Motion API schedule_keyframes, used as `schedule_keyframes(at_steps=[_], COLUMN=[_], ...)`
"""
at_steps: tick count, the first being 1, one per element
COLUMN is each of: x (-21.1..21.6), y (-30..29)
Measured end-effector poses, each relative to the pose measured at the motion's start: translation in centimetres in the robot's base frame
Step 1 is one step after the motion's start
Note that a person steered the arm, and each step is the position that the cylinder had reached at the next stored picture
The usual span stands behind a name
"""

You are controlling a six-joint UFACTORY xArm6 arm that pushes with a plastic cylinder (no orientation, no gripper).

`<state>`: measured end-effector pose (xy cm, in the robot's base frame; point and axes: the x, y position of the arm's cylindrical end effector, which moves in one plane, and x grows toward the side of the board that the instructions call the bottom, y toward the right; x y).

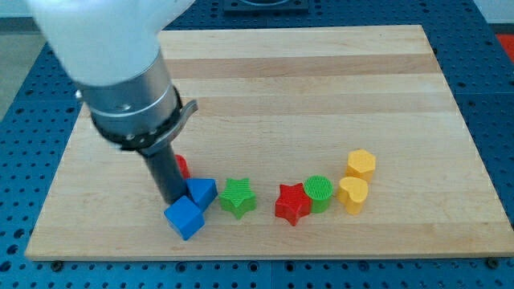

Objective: Move the red circle top right to the green star

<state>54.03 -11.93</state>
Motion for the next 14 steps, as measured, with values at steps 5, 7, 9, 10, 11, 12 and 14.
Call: schedule_keyframes(at_steps=[5, 7, 9, 10, 11, 12, 14], x=[-2.9, -4.2, -5.8, -6.1, -6.2, -7.4, -7.6], y=[-6.4, -6.5, -4.0, -1.1, 4.2, 7.6, 6.2])
